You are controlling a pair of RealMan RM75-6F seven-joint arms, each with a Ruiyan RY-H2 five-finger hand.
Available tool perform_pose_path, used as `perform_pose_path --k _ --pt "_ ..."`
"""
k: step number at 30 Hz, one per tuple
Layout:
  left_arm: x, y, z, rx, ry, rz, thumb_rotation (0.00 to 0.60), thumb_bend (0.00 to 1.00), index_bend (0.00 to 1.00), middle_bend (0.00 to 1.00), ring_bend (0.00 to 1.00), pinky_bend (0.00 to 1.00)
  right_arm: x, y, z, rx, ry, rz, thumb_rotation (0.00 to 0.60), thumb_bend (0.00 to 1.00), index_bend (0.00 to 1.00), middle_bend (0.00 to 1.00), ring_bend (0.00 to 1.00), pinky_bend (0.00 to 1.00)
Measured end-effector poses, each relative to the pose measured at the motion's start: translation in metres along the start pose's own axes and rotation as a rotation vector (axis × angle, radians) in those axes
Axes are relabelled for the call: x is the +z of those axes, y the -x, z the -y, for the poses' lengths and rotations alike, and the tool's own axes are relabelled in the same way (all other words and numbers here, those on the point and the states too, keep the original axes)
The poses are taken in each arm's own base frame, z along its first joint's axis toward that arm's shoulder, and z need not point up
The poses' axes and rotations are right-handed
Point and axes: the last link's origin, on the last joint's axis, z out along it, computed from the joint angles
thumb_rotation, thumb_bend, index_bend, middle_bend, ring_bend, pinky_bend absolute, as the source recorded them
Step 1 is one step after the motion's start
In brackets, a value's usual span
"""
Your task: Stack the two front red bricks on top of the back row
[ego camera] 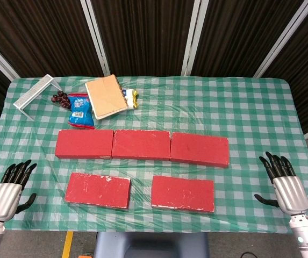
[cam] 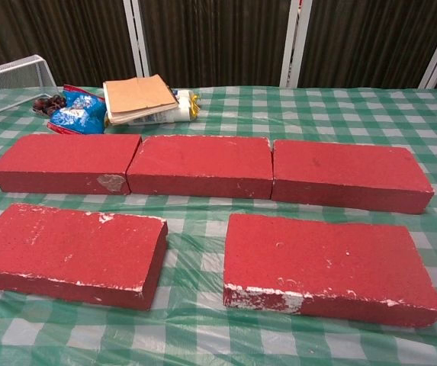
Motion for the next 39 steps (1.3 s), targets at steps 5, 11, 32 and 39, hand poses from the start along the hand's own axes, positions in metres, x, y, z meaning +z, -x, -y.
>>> perform_pose_path --k 5,11,32,39 --pt "0.002 0.009 -0.012 -0.019 0.071 0.02 0.6 0.36 0.0 0.0 0.0 0.03 -0.002 -0.001 0.001 0.006 0.003 0.001 0.6 0.09 0.0 0.0 0.0 0.0" --pt "0.013 0.02 -0.037 -0.038 0.194 0.078 0.6 0.34 0.0 0.0 0.0 0.01 -0.007 -0.007 -0.002 0.033 -0.004 -0.013 0.6 0.09 0.0 0.0 0.0 0.0" --pt "0.051 0.053 -0.114 -0.135 0.464 0.333 0.6 0.25 0.0 0.0 0.0 0.0 -0.011 -0.007 -0.002 0.068 -0.039 0.045 0.6 0.09 0.0 0.0 0.0 0.0" --pt "0.064 0.06 -0.115 -0.131 0.467 0.361 0.6 0.24 0.0 0.0 0.0 0.0 -0.01 -0.007 -0.002 0.067 -0.032 0.049 0.6 0.09 0.0 0.0 0.0 0.0"
